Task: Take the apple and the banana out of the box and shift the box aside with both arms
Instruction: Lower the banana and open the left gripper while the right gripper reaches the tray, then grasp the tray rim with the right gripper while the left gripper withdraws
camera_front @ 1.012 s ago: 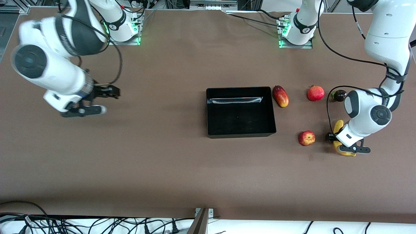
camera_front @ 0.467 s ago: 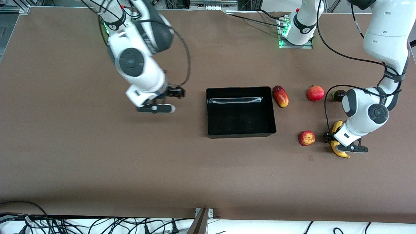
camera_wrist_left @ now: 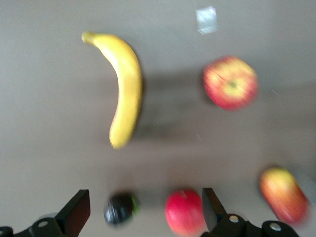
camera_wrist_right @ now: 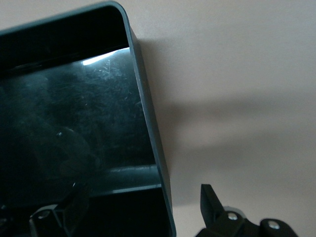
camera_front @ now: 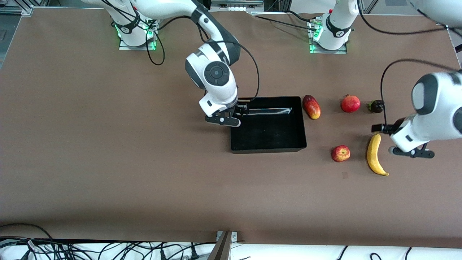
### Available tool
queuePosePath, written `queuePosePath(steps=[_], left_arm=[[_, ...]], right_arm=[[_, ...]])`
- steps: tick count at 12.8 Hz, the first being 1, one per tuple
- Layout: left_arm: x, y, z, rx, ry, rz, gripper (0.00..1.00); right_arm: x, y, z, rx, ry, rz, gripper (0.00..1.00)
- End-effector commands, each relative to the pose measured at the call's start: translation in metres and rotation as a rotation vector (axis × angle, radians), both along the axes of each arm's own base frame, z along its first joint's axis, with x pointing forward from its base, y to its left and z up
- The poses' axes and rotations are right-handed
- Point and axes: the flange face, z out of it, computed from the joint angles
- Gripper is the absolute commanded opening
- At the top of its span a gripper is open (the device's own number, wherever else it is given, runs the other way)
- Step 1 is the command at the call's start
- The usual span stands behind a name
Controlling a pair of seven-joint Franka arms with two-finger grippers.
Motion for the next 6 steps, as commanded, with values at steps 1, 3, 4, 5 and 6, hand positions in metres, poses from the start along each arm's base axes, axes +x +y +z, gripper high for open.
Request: queuePosePath(steps=[1, 3, 4, 5, 6], left_arm=[[-0.017, -0.017, 0.090, -0.036, -0.006, 0.007, 1.00], [-0.032, -0.022, 0.156, -0.101, -0.100, 0.053, 1.00], [-0.041, -0.025, 0.186, -0.102, -0.156, 0.059, 1.00], [-0.049, -0.031, 0.205, -0.099, -0.189, 0.059, 1.00], [-0.054, -0.036, 0.222, -0.098, -0.222, 0.064, 1.00]], right_arm=[[0.007, 0.008, -0.029, -0.010, -0.038, -0.005, 0.97], [0.004, 0.012, -0.049, -0.018, -0.049, 0.008, 0.64], [0.007, 0.008, -0.052, -0.032, -0.058, 0.031, 0.27], [0.011, 0.003, -0.051, -0.040, -0.066, 0.066, 0.00], [0.019, -0.006, -0.048, -0.042, -0.064, 0.079, 0.00]])
